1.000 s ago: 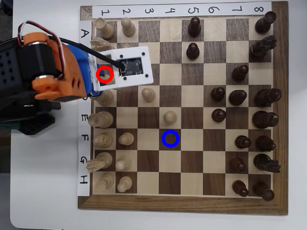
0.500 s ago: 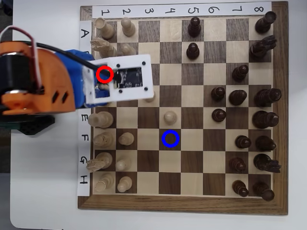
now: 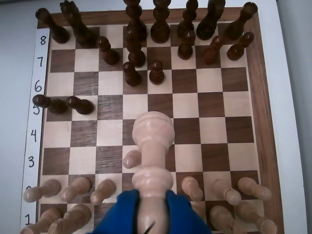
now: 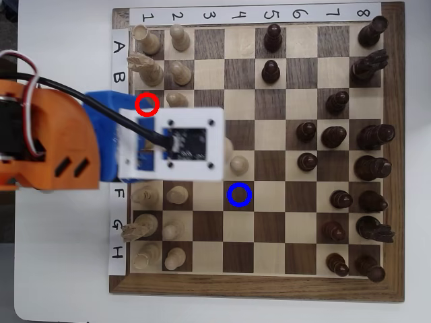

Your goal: Move the piece to destination

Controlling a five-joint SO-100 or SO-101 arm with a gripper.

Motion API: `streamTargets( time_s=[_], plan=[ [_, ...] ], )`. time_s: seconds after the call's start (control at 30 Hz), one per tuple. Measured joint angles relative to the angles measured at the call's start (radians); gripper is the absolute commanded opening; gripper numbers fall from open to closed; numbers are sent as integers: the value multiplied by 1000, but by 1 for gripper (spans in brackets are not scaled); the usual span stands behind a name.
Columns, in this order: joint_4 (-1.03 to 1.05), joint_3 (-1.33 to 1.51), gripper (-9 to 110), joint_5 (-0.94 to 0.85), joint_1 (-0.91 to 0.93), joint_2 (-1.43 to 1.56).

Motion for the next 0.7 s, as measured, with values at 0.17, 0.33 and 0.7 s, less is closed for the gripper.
streamTargets(
  time_s=[0.17,0.33,0.7],
  plan=[
    [-17,-92,1,-21,44,-114],
    [-63,-135,2,-46,89,-213],
    [-166,-160,2,-91,163,-376]
  ],
)
